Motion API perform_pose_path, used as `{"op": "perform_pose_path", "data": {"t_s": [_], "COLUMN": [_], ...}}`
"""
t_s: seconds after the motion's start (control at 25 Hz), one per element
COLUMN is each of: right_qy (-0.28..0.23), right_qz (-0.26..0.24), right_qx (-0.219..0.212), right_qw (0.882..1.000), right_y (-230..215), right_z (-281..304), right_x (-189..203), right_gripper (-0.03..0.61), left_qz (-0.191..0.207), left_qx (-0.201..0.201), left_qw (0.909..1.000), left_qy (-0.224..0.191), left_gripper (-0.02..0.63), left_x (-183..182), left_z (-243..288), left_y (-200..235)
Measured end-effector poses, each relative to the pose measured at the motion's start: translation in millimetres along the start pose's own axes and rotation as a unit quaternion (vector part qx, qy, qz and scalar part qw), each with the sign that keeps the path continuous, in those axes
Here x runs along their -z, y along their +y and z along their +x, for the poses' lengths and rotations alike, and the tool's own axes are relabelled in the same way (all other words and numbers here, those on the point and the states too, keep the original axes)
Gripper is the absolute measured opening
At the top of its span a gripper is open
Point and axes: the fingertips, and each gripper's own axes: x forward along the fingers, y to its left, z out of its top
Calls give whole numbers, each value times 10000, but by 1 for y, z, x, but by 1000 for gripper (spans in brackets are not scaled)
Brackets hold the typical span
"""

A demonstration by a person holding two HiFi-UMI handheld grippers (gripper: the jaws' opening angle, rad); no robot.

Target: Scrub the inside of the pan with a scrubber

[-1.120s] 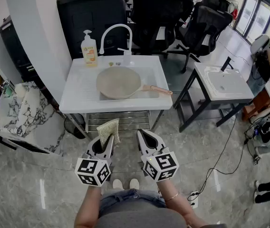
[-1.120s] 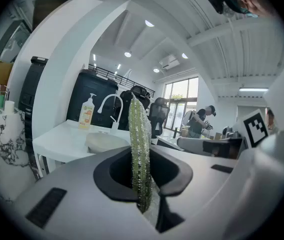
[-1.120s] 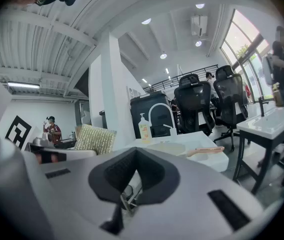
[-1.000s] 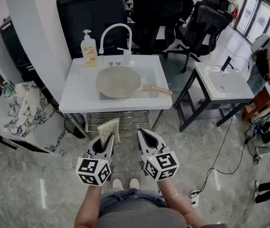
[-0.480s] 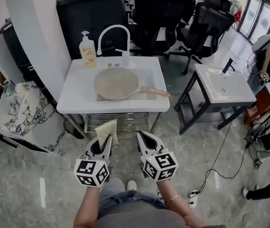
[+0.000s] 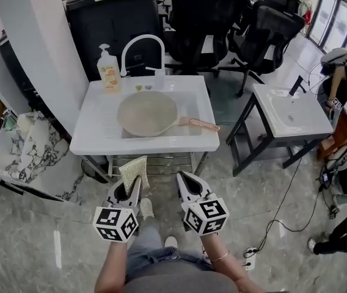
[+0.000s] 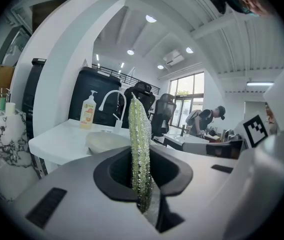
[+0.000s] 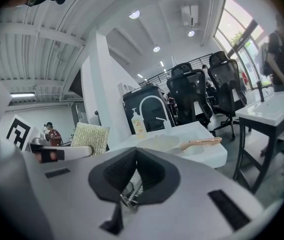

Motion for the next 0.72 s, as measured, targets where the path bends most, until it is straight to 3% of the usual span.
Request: {"op": "perform_pose_path", "data": {"t_s": [0.72], "right_qy": [-34], "right_qz": [203], "right_qx": [537], "right_qw": [9983], "right_y": [-75], "right_z": [168], "right_x": [-52], "right_gripper": [11], "left_qz": [-44], "left_qx": [377], "left_qw": [9990], "left_qy": [243], "left_gripper": [66], "left_x": [-56], "left_z": [171], "left_y": [113]}}
